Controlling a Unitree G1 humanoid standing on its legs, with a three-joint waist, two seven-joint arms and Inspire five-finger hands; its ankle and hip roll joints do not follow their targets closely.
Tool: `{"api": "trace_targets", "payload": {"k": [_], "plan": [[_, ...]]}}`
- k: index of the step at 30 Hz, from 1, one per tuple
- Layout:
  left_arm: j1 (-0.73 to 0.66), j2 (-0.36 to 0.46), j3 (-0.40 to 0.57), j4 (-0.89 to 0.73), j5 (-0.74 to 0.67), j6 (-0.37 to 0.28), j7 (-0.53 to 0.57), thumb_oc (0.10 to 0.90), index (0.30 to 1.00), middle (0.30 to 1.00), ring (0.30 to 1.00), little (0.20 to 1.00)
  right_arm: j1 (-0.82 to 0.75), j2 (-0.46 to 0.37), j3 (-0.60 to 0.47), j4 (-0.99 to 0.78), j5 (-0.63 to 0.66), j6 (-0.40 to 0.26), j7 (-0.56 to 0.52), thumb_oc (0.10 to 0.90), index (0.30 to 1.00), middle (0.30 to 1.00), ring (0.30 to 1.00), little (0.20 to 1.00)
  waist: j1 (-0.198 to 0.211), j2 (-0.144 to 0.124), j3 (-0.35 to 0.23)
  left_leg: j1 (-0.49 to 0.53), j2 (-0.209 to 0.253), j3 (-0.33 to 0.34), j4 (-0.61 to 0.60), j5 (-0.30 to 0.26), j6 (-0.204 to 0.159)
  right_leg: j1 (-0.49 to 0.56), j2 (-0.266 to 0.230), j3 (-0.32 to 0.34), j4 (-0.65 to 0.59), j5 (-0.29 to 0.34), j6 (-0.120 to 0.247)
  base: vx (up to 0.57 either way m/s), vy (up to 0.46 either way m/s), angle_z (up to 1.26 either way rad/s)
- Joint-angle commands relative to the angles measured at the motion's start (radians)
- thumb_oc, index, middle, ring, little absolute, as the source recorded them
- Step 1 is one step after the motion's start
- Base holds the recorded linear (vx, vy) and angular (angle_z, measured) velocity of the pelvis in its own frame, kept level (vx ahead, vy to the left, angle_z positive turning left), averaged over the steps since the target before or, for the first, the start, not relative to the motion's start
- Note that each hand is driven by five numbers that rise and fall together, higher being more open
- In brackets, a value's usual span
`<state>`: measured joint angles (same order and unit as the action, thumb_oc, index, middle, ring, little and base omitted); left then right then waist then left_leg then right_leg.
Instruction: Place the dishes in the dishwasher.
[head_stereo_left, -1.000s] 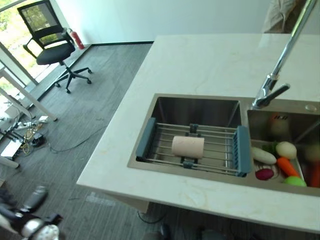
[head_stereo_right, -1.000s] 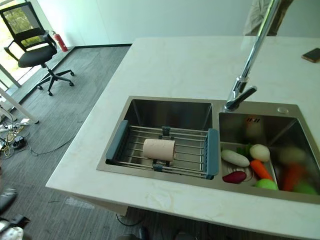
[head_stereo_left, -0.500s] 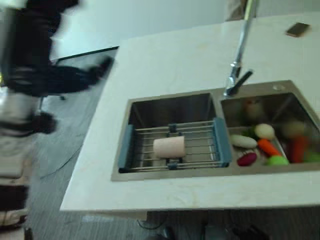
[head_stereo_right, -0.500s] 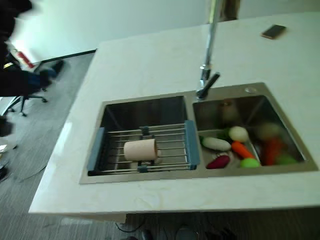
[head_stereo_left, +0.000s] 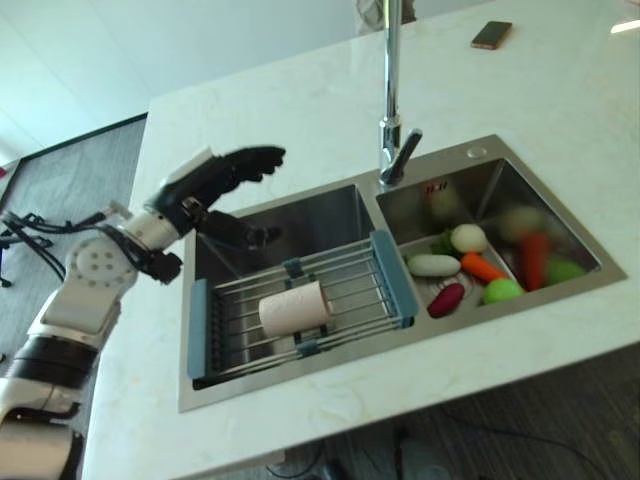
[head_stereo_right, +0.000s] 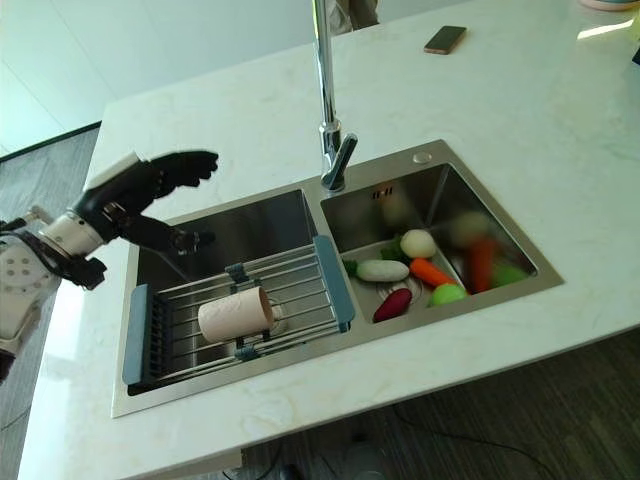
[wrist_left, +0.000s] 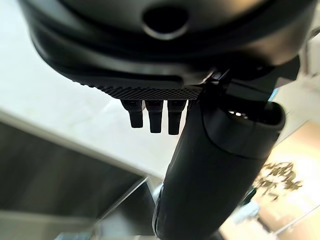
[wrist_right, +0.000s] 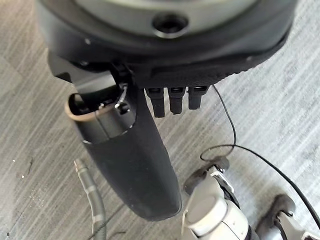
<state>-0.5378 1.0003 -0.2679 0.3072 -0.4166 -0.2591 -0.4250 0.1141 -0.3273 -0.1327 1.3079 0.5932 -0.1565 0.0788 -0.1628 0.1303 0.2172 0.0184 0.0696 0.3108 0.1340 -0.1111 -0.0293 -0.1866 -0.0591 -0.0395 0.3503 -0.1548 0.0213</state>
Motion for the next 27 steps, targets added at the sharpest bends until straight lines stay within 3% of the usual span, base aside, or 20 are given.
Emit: {"api": "trace_targets", "payload": {"k": [1, 5, 9, 13, 20, 27], "plan": [[-0.138, 0.047, 0.064, -0.042, -0.036, -0.001, -0.062, 0.8, 0.9, 0.9, 0.9, 0.9, 0.028, -0.016, -0.021, -0.008, 0.025, -0.041, -0.002, 0.8, 0.9, 0.9, 0.9, 0.9, -0.007, -0.023, -0.035, -0.056, -0.01, -0.049, 0.166, -0.228, 0.054, 0.065, -0.084, -0.011, -0.05, -0.058, 0.131, 0.01, 0.046, -0.14], [-0.114, 0.065, 0.071, -0.095, -0.139, 0.08, -0.104, 0.8, 0.9, 0.9, 0.9, 0.9, 0.028, -0.021, -0.027, -0.018, -0.003, -0.042, -0.007, 0.8, 0.9, 0.9, 0.9, 0.9, -0.002, -0.012, -0.035, -0.053, -0.016, -0.053, 0.166, -0.229, 0.055, 0.069, -0.088, -0.011, -0.05, -0.061, 0.131, 0.04, 0.047, -0.02], [-0.063, 0.071, 0.089, -0.209, -0.145, 0.177, -0.209, 0.8, 0.9, 0.9, 0.9, 0.9, 0.011, -0.029, -0.021, -0.037, -0.015, -0.04, -0.015, 0.8, 0.9, 0.9, 0.9, 0.9, 0.02, -0.009, -0.035, -0.059, -0.018, -0.075, 0.166, -0.223, 0.055, 0.077, -0.096, -0.032, -0.05, -0.066, 0.127, 0.01, 0.03, 0.22], [-0.038, 0.108, 0.093, -0.305, -0.161, 0.263, -0.221, 0.8, 0.9, 0.9, 0.9, 0.9, -0.005, -0.045, -0.02, -0.043, -0.022, -0.021, -0.014, 0.8, 0.9, 0.9, 0.9, 0.9, 0.042, -0.005, -0.037, -0.066, -0.019, -0.093, 0.166, -0.22, 0.054, 0.083, -0.098, -0.046, -0.05, -0.073, 0.124, 0.02, 0.013, 0.25], [0.055, 0.134, 0.178, -0.372, -0.176, 0.28, -0.233, 0.8, 0.9, 0.9, 0.9, 0.9, -0.019, -0.05, -0.013, -0.048, -0.033, -0.014, -0.015, 0.8, 0.9, 0.9, 0.9, 0.9, 0.073, -0.004, -0.04, -0.076, -0.018, -0.112, 0.166, -0.21, 0.053, 0.088, -0.1, -0.066, -0.05, -0.076, 0.116, 0.0, 0.005, 0.1], [0.1, 0.164, 0.207, -0.386, -0.03, 0.205, -0.195, 0.8, 0.9, 0.9, 0.9, 0.9, -0.034, -0.06, -0.006, -0.068, -0.015, 0.0, -0.013, 0.8, 0.9, 0.9, 0.9, 0.9, 0.086, -0.005, -0.037, -0.083, -0.02, -0.129, 0.166, -0.203, 0.053, 0.095, -0.1, -0.081, -0.05, -0.08, 0.112, 0.0, -0.014, 0.12]]}}
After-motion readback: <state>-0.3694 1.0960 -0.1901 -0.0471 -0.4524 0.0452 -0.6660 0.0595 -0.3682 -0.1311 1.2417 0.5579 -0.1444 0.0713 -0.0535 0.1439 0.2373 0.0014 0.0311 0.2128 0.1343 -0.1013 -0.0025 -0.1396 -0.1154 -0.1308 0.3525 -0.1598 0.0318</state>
